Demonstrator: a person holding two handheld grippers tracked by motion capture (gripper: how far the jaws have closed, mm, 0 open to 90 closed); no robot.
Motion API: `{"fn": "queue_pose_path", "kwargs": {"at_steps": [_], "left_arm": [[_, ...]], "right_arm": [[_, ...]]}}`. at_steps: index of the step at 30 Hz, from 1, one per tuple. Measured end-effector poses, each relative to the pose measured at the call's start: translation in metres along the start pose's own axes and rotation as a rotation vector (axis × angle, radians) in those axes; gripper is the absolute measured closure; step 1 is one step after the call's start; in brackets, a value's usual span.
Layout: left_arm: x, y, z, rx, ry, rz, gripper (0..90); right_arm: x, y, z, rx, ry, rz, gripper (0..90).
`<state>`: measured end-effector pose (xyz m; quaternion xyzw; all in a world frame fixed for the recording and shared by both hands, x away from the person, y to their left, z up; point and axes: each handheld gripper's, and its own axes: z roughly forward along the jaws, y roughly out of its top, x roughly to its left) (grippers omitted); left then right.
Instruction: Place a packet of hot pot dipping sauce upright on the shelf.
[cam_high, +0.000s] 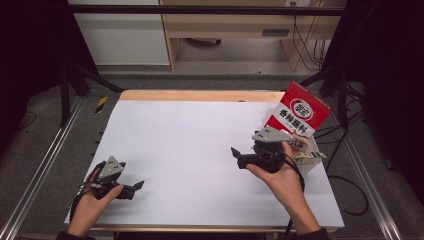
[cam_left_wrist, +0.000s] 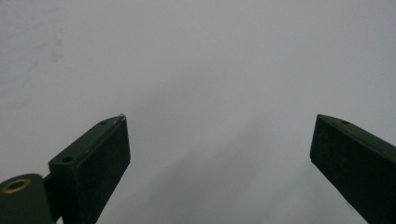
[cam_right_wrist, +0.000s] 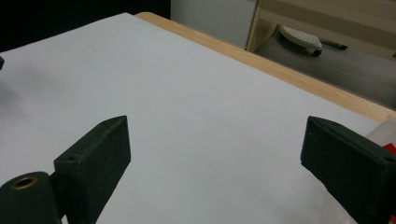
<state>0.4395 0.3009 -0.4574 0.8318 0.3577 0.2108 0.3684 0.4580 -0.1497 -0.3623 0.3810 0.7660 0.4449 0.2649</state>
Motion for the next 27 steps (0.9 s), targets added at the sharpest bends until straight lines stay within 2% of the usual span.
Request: {"fn": "queue_pose_path", "kwargs": {"at_steps": [9,12,15,21,25,27], "left_arm": [[0.0,0.0,0.0,0.005,0.001,0.005,4.7],[-0.001,0.0,0.001,0.009,-0.001,0.009,4.6],[-0.001,0.0,0.001,0.008,0.0,0.007,4.6],[-0.002,0.0,0.002,0.019,0.001,0.02,4.7],[-0.002,0.002,0.002,0.013,-0.002,0.02,4.6],[-0.002,0.003,0.002,0.007,0.0,0.019,4.7]], "right_arm": [[0.016,-0.029,0.014,0.051,0.023,0.024,7.7],[0.022,-0.042,0.02,0.08,0.023,0.034,7.1],[0.028,-0.058,0.028,0.095,0.046,0.046,7.2],[0.039,-0.081,0.039,0.128,0.054,0.042,7.6],[0.043,-0.088,0.041,0.146,0.031,0.008,9.5],[0.044,-0.09,0.043,0.154,0.035,-0.014,9.1]]}}
